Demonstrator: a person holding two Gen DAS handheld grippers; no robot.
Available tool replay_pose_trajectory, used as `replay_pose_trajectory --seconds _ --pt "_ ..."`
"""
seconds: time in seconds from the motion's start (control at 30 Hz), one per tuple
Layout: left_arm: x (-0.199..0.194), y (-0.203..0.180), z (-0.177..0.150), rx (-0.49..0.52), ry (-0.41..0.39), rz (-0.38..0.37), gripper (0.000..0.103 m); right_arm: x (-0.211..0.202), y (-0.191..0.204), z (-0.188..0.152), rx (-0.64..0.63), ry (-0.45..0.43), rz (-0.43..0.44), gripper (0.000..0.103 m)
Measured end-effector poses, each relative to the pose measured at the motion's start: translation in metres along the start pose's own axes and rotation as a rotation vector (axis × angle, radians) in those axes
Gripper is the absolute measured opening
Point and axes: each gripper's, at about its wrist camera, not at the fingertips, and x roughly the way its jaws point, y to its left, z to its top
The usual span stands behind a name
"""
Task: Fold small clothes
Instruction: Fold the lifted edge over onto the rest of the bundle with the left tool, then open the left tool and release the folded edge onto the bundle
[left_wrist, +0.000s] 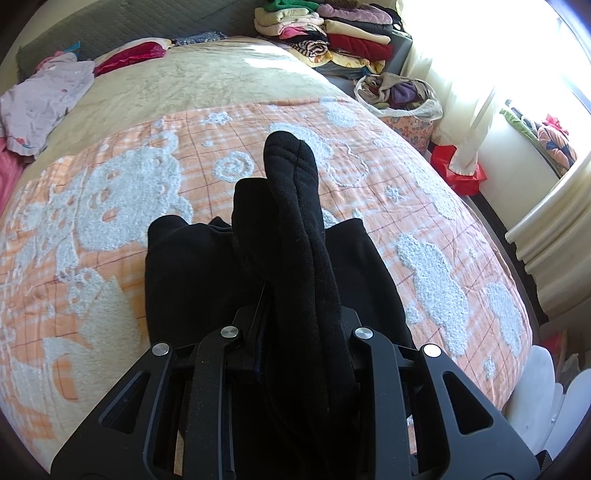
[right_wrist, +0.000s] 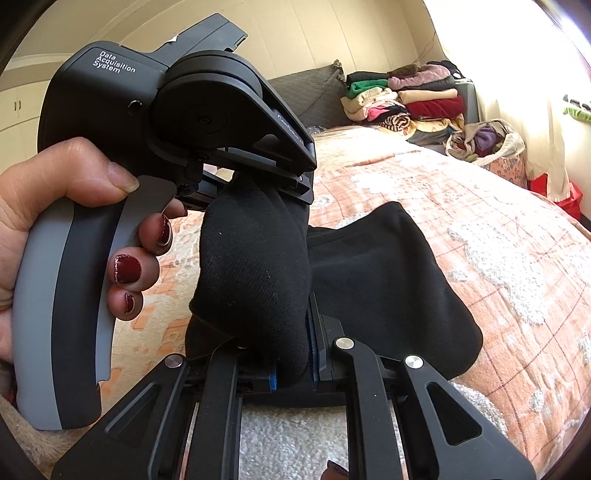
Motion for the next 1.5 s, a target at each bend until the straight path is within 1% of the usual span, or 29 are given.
replay_pose_trajectory --seconds 0.37,0.63,0.8,0.87,0.9,1.0,1.03,1.07,1.1,1.17,1.23,1.33,1.43,1.5 --pt "0.023 -0.016 0.000 0.020 0.036 -0.002 0.021 0.008 -0.021 -0.003 0.062 0.025 0.003 0.011" --pt "0.038 -0.022 -0.001 0.023 0.062 0.002 0.023 0.017 -0.039 -0.005 0.131 0.055 0.037 0.012" --pt "0.045 -0.027 -0.002 0.034 0.074 0.013 0.027 0.021 -0.048 -0.003 0.169 0.069 0.046 0.014" --pt "0.047 -0.029 -0.002 0.046 0.079 0.019 0.031 0.022 -0.052 -0.003 0.183 0.076 0.048 0.017" --pt "0.048 -0.031 -0.002 0.053 0.082 0.022 0.032 0.023 -0.054 -0.003 0.193 0.080 0.048 0.020" --pt "0.050 -0.033 -0.002 0.057 0.091 0.011 0.042 0.026 -0.066 -0.003 0.238 0.094 0.061 0.025" --pt "0.050 -0.034 -0.002 0.057 0.092 -0.002 0.052 0.027 -0.070 -0.003 0.257 0.101 0.066 0.026" --pt "0.050 -0.035 -0.001 0.052 0.091 -0.020 0.064 0.028 -0.072 -0.003 0.266 0.107 0.065 0.026" --pt "0.047 -0.034 -0.001 0.038 0.087 -0.045 0.067 0.029 -0.076 -0.004 0.277 0.114 0.058 0.026" --pt "0.040 -0.034 0.000 0.025 0.070 -0.072 0.067 0.031 -0.085 -0.005 0.316 0.127 0.064 0.026" --pt "0.029 -0.031 0.002 0.018 0.035 -0.068 0.067 0.032 -0.094 -0.008 0.358 0.132 0.092 0.027" --pt "0.012 -0.013 0.000 -0.021 -0.015 -0.080 0.067 0.032 -0.103 -0.006 0.390 0.141 0.112 0.029" --pt "0.003 0.012 -0.008 -0.042 -0.041 -0.024 0.067 0.029 -0.107 -0.001 0.406 0.150 0.133 0.035" --pt "0.000 0.031 -0.019 -0.065 -0.041 0.013 0.067 0.025 -0.109 0.002 0.413 0.154 0.151 0.046"
